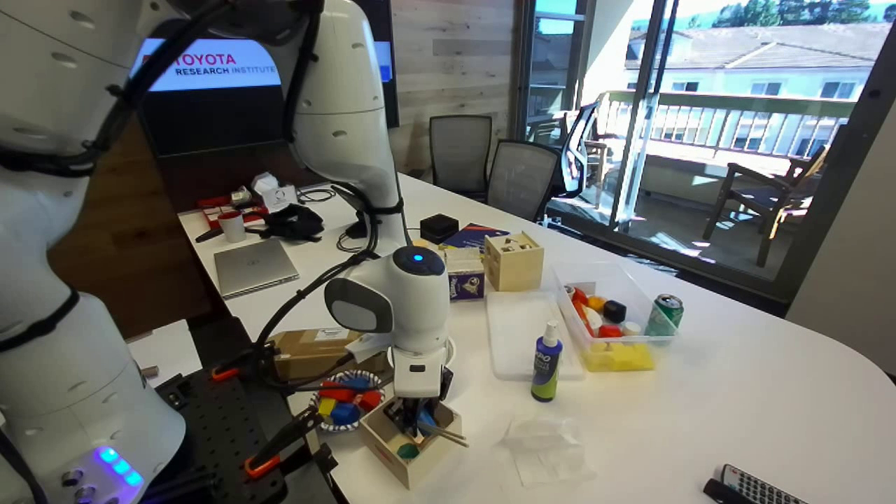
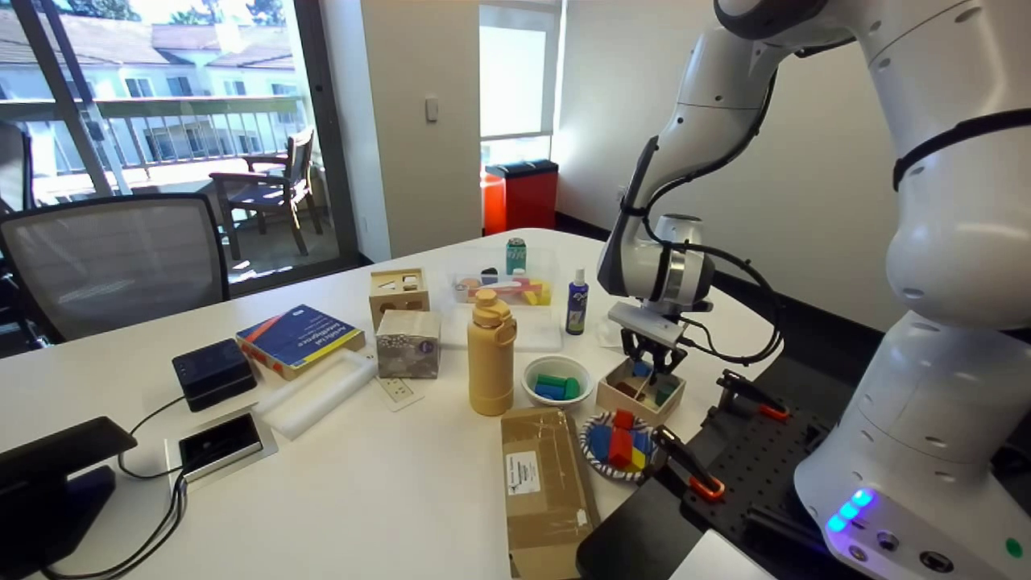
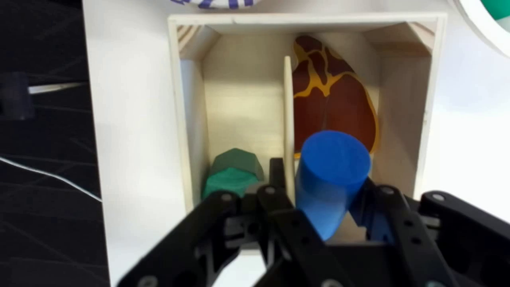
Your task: Move the blue cylindrical block and the chopsticks from the wooden box to the white bowl
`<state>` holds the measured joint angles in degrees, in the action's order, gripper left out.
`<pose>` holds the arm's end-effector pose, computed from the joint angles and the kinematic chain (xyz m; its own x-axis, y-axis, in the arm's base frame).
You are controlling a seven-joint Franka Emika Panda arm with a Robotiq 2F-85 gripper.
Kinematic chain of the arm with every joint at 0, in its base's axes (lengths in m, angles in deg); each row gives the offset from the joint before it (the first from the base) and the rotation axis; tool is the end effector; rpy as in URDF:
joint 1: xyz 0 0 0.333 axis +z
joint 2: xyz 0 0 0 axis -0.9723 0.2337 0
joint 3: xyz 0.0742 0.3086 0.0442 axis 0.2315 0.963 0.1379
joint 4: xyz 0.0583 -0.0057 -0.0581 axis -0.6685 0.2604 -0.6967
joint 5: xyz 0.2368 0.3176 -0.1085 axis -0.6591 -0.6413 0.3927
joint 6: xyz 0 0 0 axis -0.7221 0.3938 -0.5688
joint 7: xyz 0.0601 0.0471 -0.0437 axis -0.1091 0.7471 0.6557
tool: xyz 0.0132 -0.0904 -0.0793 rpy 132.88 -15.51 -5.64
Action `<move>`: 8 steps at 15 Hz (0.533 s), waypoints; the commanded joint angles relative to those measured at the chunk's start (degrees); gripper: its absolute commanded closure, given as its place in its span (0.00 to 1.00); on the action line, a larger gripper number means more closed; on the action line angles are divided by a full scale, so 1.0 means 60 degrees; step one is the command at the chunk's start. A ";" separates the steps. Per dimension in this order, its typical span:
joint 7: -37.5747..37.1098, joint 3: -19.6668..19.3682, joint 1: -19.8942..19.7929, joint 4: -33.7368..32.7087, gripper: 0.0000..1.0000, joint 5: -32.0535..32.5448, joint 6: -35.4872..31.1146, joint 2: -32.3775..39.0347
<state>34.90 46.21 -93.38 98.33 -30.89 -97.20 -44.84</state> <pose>0.3777 -0.1598 0.0123 0.0944 -0.9949 -0.0357 -0.9955 -0.0946 0.0026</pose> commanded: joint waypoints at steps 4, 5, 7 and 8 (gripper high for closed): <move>-0.0230 -0.0552 0.1115 0.0439 0.86 -0.0052 0.0427 -0.1121; -0.0277 -0.0766 0.1451 0.0417 0.86 0.0040 0.0449 -0.1229; -0.0526 -0.1452 0.2433 0.0361 0.86 0.0396 0.0383 -0.1281; -0.0590 -0.1809 0.2949 0.0308 0.86 0.0545 0.0397 -0.1246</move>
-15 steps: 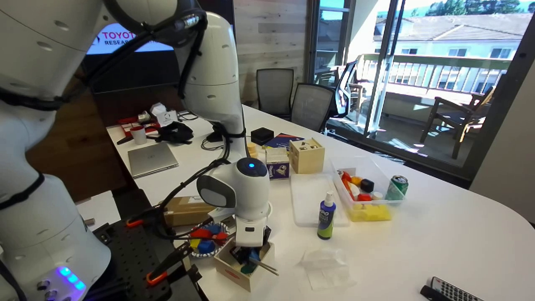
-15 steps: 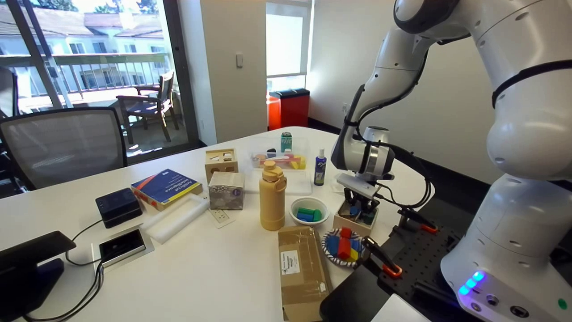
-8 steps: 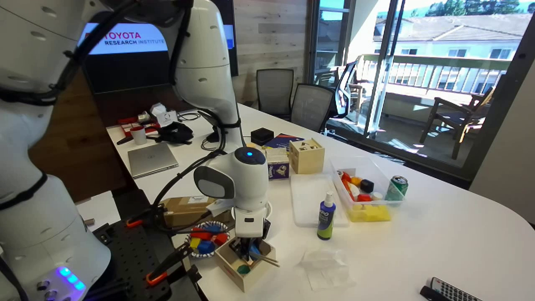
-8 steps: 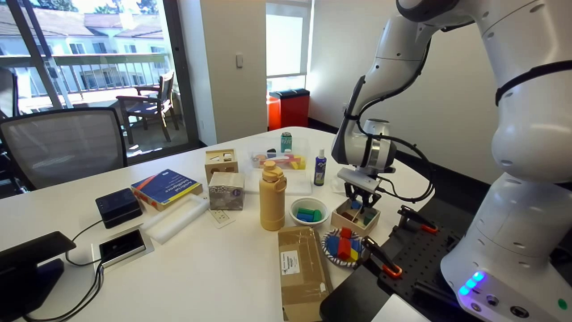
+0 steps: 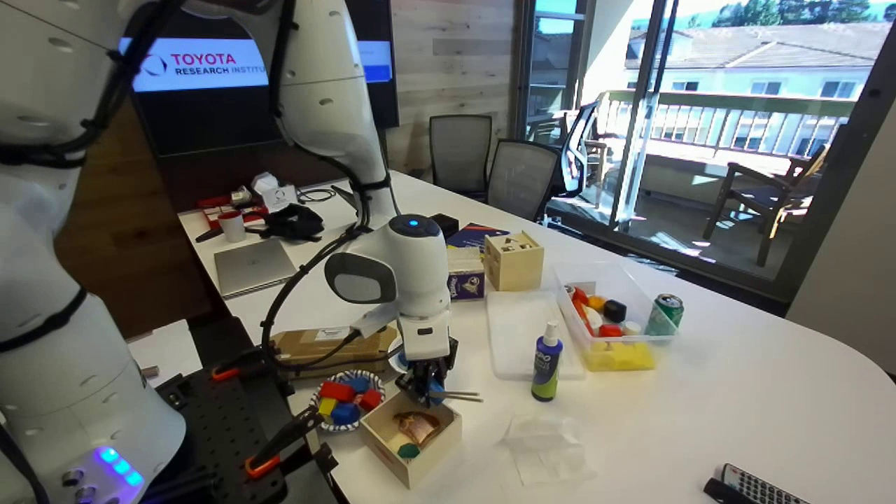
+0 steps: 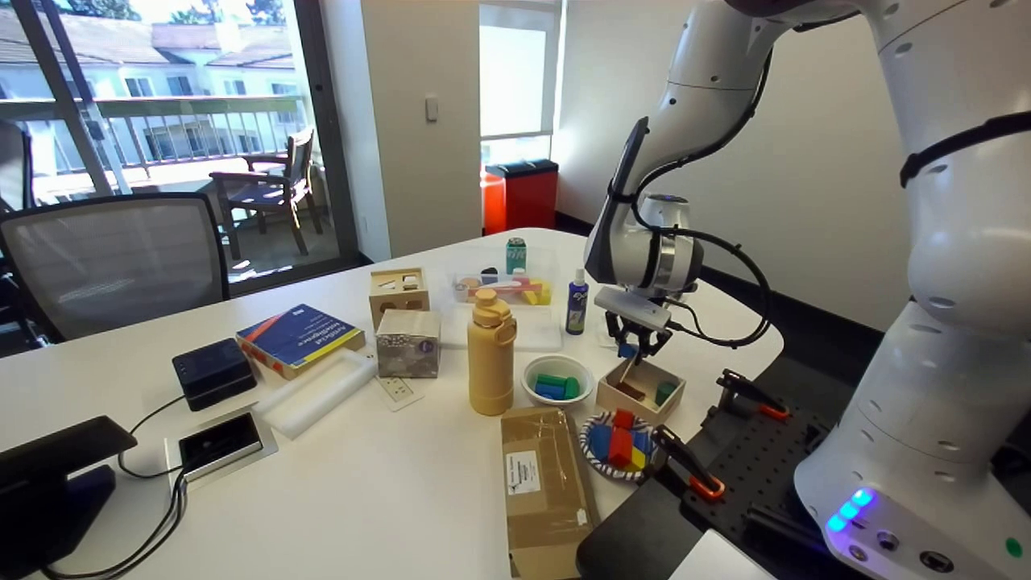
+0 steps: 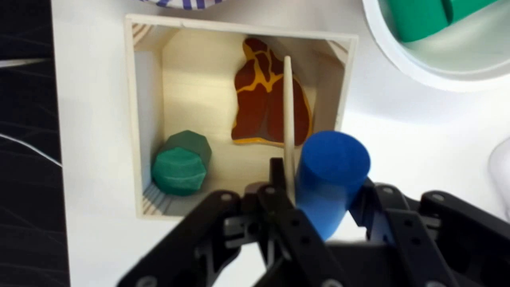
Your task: Move the blue cylindrical block and the chopsticks from the wooden box to the white bowl
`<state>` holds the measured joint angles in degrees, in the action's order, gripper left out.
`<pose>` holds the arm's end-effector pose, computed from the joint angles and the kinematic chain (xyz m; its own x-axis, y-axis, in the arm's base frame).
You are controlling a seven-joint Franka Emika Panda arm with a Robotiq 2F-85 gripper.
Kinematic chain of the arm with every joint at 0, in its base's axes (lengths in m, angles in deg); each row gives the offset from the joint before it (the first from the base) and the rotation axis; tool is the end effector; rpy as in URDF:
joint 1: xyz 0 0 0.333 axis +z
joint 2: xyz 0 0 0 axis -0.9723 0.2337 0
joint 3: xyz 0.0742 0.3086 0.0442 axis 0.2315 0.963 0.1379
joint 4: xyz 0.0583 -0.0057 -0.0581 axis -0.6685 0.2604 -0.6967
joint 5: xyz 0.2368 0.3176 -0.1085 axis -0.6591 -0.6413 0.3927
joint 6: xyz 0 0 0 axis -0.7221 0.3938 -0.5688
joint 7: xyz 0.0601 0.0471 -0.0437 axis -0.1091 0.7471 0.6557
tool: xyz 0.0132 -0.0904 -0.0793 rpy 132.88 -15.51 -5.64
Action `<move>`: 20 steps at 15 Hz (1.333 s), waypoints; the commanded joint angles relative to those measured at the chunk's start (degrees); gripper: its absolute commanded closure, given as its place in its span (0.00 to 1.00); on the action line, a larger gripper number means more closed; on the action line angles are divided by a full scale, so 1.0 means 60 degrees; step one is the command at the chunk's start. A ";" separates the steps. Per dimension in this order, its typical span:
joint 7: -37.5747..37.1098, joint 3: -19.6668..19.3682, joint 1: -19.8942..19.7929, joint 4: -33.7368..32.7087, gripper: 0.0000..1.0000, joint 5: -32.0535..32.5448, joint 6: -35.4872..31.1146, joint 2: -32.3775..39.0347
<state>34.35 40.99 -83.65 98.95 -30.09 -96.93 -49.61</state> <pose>0.4085 -0.1408 0.0482 0.1927 -0.9807 0.0341 -0.9800 -0.1941 -0.0447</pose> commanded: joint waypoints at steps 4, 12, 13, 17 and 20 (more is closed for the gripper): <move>-0.1016 -0.2180 0.3373 -0.0174 0.86 0.1071 0.0754 0.0071; -0.2487 -0.2393 0.4387 -0.1114 0.86 0.2891 0.1761 0.0408; -0.2668 -0.2366 0.4335 -0.1212 0.86 0.3108 0.1854 0.0456; -0.2996 -0.2064 0.3927 -0.1593 0.86 0.3469 0.2052 0.0731; -0.2976 -0.1758 0.3581 -0.1811 0.86 0.3379 0.2213 0.0906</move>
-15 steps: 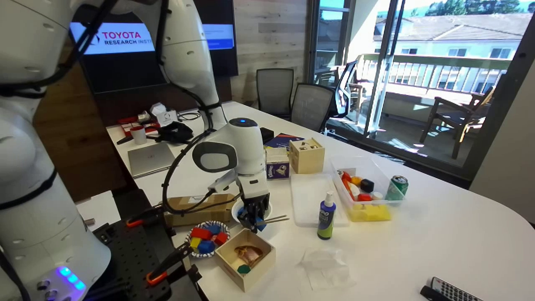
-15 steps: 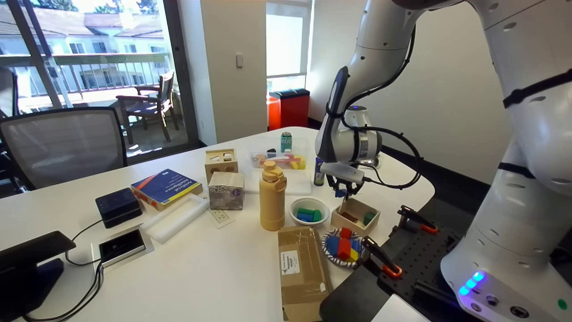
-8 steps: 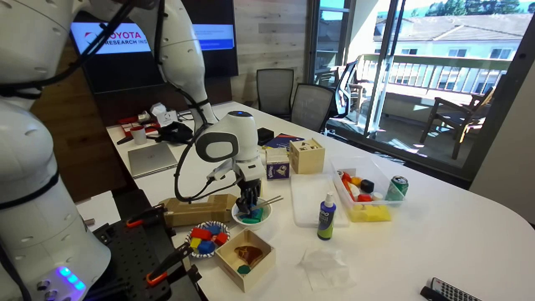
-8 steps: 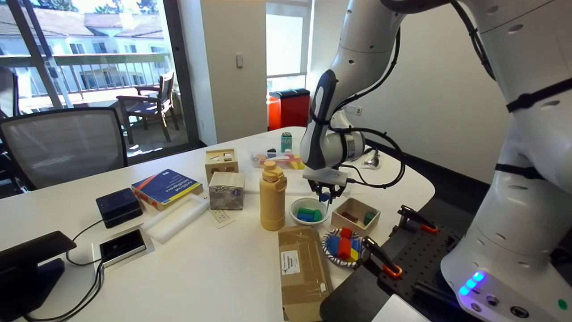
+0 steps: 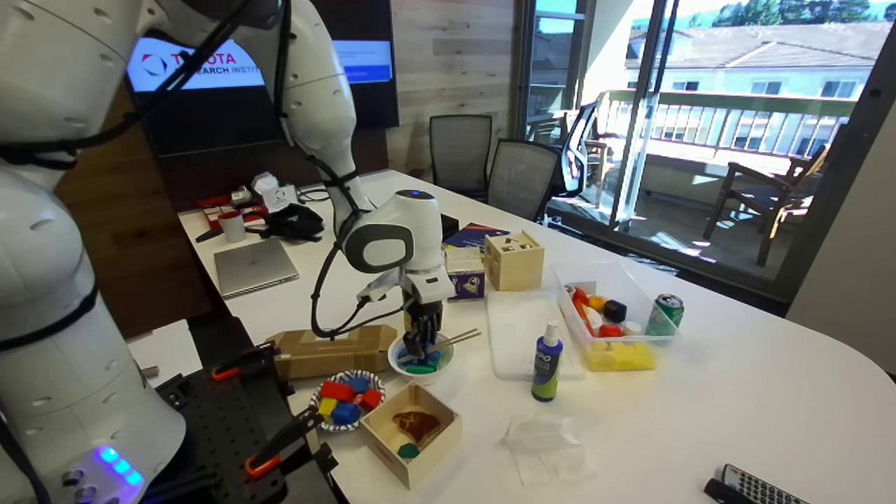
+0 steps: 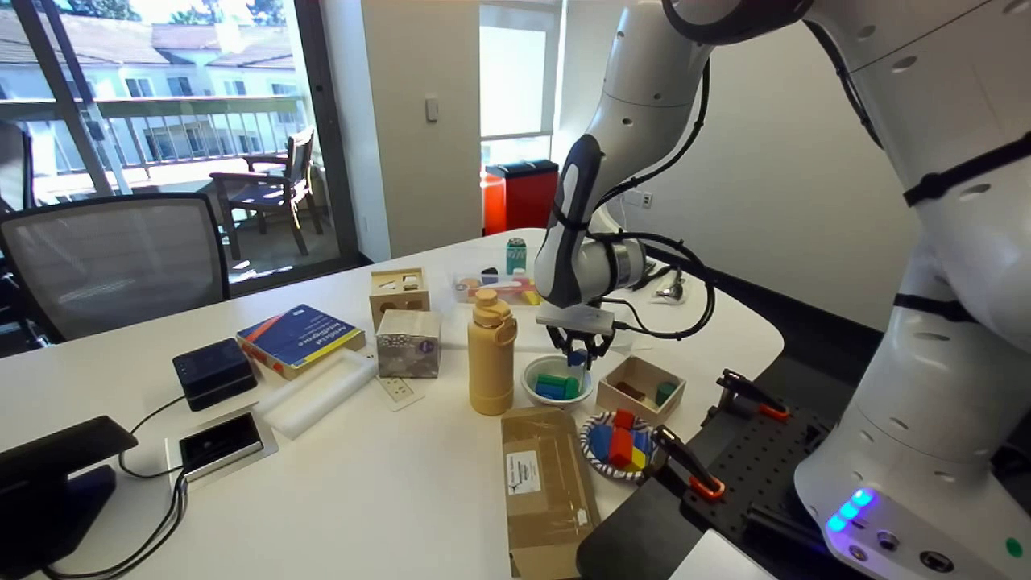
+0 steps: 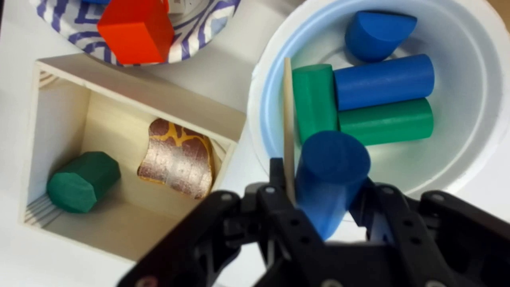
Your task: Move the blue cylindrical block and the chopsticks from the wooden box to the white bowl
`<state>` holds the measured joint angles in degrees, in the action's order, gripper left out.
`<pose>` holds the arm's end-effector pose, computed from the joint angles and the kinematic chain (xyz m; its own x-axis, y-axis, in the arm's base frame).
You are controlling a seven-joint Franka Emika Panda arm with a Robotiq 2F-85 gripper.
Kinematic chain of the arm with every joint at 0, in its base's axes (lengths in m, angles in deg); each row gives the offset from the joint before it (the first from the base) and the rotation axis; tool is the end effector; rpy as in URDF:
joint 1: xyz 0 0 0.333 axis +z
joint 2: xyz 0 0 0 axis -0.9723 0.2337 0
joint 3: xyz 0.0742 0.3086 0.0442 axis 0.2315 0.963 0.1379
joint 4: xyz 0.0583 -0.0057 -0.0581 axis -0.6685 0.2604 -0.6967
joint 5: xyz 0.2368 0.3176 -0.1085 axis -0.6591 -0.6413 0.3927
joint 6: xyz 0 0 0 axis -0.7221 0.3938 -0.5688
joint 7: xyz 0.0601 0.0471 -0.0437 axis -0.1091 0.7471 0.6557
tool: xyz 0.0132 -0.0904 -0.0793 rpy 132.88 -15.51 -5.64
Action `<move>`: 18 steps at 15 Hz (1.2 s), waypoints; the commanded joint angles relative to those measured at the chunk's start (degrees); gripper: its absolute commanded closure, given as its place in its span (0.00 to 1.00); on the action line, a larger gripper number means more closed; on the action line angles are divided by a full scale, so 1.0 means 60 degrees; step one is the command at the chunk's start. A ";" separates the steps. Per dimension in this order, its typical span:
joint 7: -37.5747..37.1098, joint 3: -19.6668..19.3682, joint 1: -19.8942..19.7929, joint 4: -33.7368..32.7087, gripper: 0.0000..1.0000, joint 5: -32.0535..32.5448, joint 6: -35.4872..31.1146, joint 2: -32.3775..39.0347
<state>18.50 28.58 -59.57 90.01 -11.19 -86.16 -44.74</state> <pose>0.4847 -0.0393 0.0414 0.4796 -0.8751 0.0644 -0.8770 -0.4755 0.0691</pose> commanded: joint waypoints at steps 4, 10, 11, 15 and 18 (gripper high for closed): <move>-0.0468 0.0966 -0.1124 -0.0454 0.22 -0.0079 0.0339 0.0149; -0.0475 0.1456 -0.1774 -0.0336 0.00 -0.0164 0.0252 0.0137; -0.0466 0.1505 -0.1863 -0.0297 0.00 -0.0193 0.0226 0.0116; -0.0380 0.1677 -0.2226 -0.0135 0.00 -0.0329 0.0174 -0.0061; -0.0353 0.1798 -0.2471 -0.0036 0.00 -0.0484 0.0175 -0.0178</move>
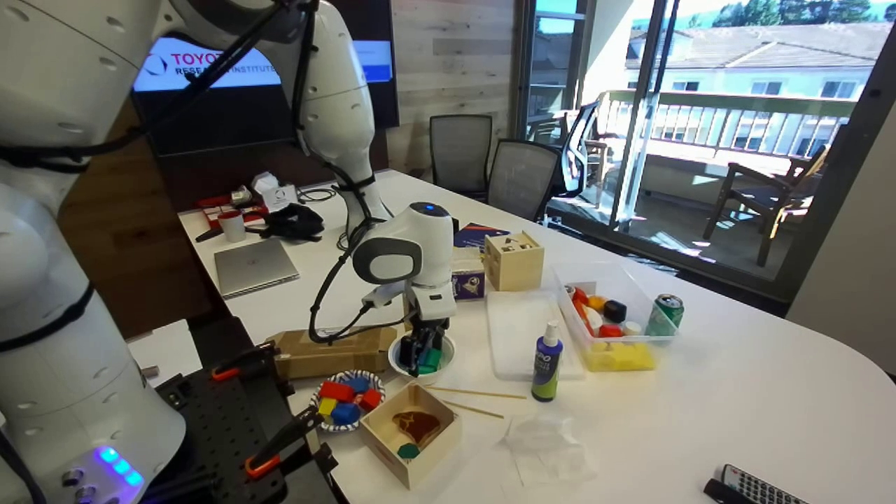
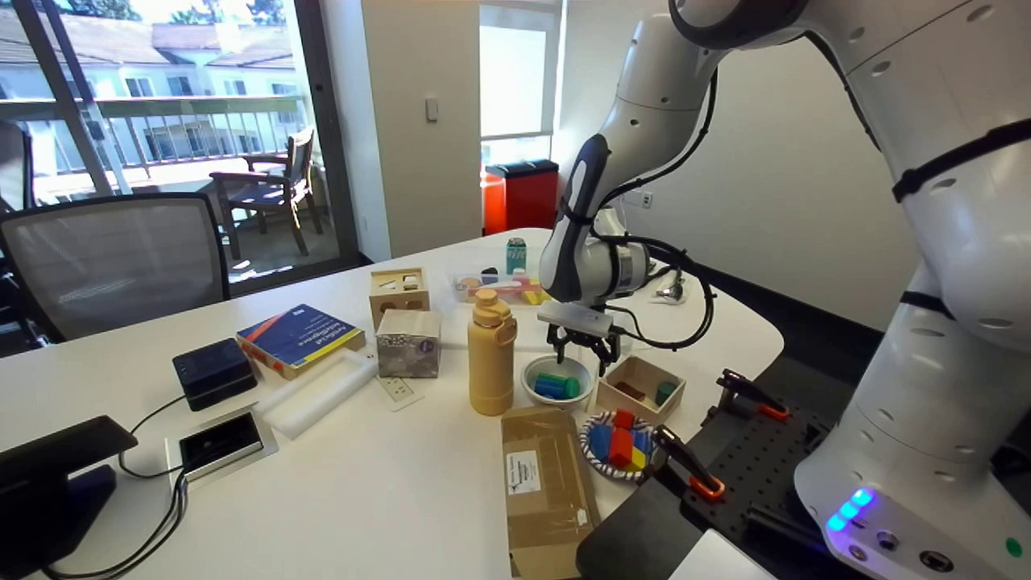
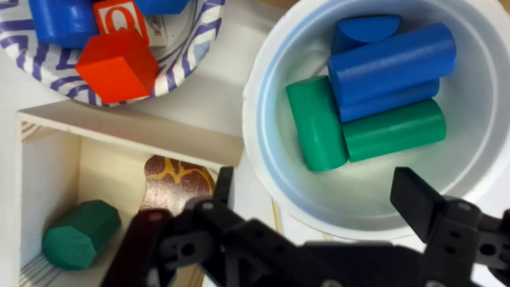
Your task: Move the blue cylindrical block and the chopsticks from the wooden box to the white bowl
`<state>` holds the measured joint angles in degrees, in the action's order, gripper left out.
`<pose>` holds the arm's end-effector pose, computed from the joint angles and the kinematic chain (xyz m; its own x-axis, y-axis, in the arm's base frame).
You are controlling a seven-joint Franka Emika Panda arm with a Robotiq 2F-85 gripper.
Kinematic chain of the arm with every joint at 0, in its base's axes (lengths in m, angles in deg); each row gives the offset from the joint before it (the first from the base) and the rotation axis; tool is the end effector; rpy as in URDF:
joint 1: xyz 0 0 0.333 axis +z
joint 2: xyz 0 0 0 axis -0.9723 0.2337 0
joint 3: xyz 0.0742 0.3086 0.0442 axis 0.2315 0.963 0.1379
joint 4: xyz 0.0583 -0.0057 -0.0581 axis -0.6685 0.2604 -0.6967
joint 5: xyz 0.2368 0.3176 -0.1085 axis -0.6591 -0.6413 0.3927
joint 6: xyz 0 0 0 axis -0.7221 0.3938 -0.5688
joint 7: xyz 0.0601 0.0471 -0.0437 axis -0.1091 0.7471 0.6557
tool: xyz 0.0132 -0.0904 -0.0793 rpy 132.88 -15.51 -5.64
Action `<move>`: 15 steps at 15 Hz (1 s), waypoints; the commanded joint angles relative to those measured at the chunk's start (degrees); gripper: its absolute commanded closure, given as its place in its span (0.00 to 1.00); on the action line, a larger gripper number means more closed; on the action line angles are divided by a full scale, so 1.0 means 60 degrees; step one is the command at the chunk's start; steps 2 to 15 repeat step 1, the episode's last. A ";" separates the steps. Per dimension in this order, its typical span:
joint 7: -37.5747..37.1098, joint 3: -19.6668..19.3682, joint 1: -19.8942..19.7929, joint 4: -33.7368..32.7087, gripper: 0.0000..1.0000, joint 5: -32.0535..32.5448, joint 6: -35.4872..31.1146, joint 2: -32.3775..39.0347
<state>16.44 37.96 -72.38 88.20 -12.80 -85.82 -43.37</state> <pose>0.4824 -0.0566 0.0232 0.3393 -0.9401 -0.0321 -0.9395 -0.3404 0.0382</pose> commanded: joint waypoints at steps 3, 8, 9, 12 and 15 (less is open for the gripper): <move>-0.0001 0.0263 -0.0394 0.0297 0.00 -0.0254 0.0086 -0.0430; -0.0001 0.0263 -0.0394 0.0297 0.00 -0.0254 0.0086 -0.0430; -0.0001 0.0263 -0.0394 0.0297 0.00 -0.0254 0.0086 -0.0430; -0.0001 0.0263 -0.0394 0.0297 0.00 -0.0254 0.0086 -0.0430; -0.0001 0.0263 -0.0394 0.0297 0.00 -0.0254 0.0086 -0.0430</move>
